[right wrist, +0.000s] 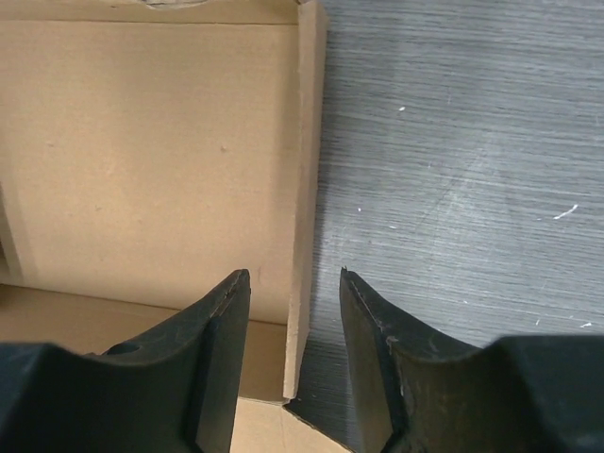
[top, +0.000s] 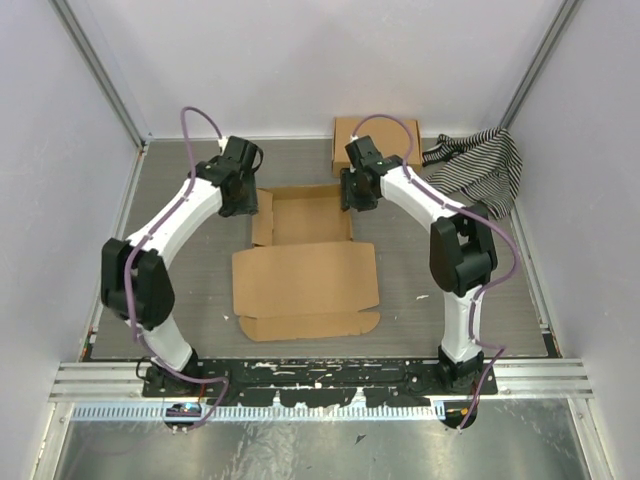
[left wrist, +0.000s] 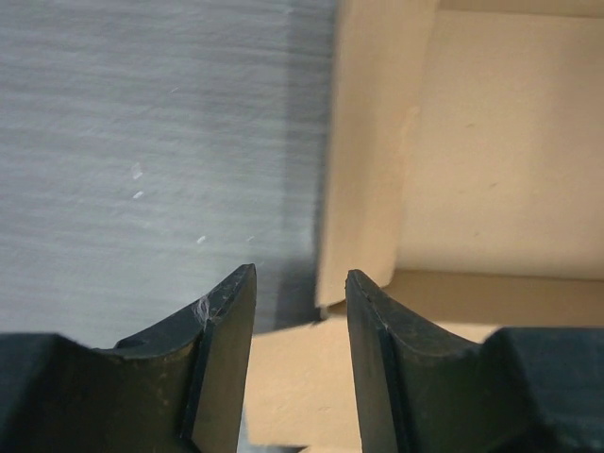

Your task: Fold the paper box

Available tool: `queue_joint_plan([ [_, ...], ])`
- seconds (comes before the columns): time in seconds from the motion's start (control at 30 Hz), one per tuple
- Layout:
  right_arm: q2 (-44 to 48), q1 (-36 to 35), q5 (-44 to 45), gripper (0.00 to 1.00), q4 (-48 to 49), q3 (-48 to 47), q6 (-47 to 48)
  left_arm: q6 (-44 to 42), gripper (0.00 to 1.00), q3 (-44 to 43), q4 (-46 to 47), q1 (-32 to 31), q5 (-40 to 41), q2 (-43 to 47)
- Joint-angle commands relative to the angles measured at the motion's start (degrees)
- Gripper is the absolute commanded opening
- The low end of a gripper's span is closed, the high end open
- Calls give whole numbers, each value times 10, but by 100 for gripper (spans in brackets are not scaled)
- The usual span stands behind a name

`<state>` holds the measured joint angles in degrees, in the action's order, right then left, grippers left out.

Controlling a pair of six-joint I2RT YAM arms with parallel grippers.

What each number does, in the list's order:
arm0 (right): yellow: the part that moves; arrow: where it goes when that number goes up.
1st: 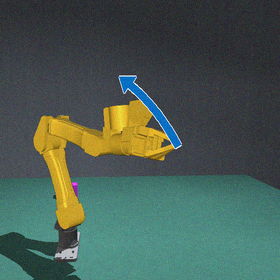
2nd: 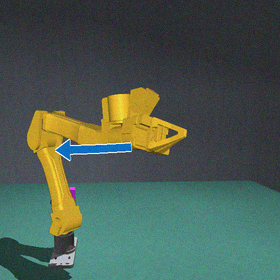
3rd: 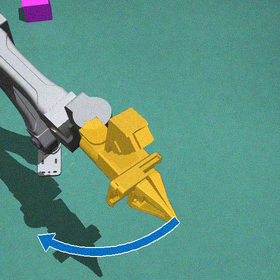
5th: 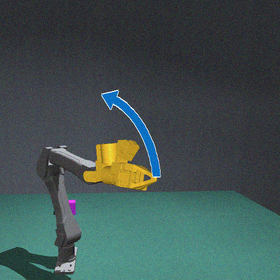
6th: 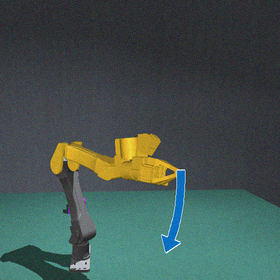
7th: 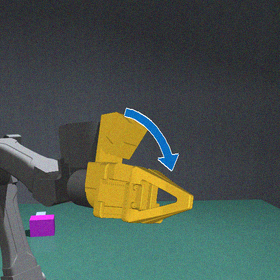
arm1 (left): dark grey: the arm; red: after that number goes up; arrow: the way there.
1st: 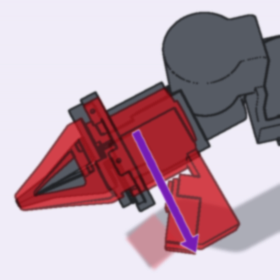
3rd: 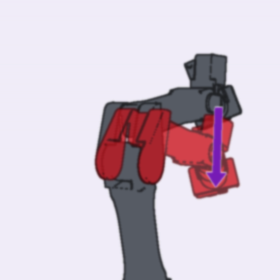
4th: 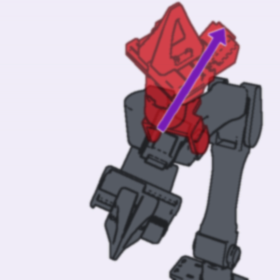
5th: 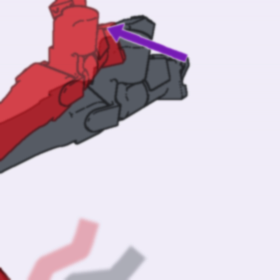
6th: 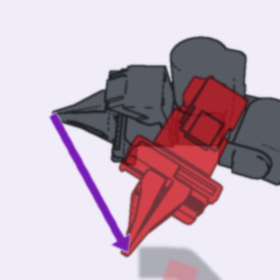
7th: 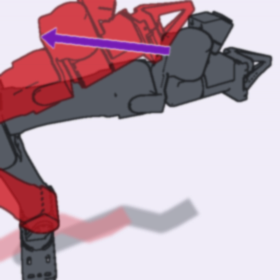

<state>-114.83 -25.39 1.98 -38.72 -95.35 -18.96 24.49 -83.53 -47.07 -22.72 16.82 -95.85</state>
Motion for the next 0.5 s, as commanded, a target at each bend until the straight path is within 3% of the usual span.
queue_joint_plan([
  [0.0, 1, -2, -28, 49, 16, -33, 9, -4, 49, -84, 2, -1, -83, -77],
  [0.27, -40, -2, -21, 47, -1, -43, 12, -6, 46, -114, -53, -1, -63, -148],
  [0.47, -43, -2, -15, 39, -2, -17, 18, -7, 46, -96, -47, -1, -65, -175],
])
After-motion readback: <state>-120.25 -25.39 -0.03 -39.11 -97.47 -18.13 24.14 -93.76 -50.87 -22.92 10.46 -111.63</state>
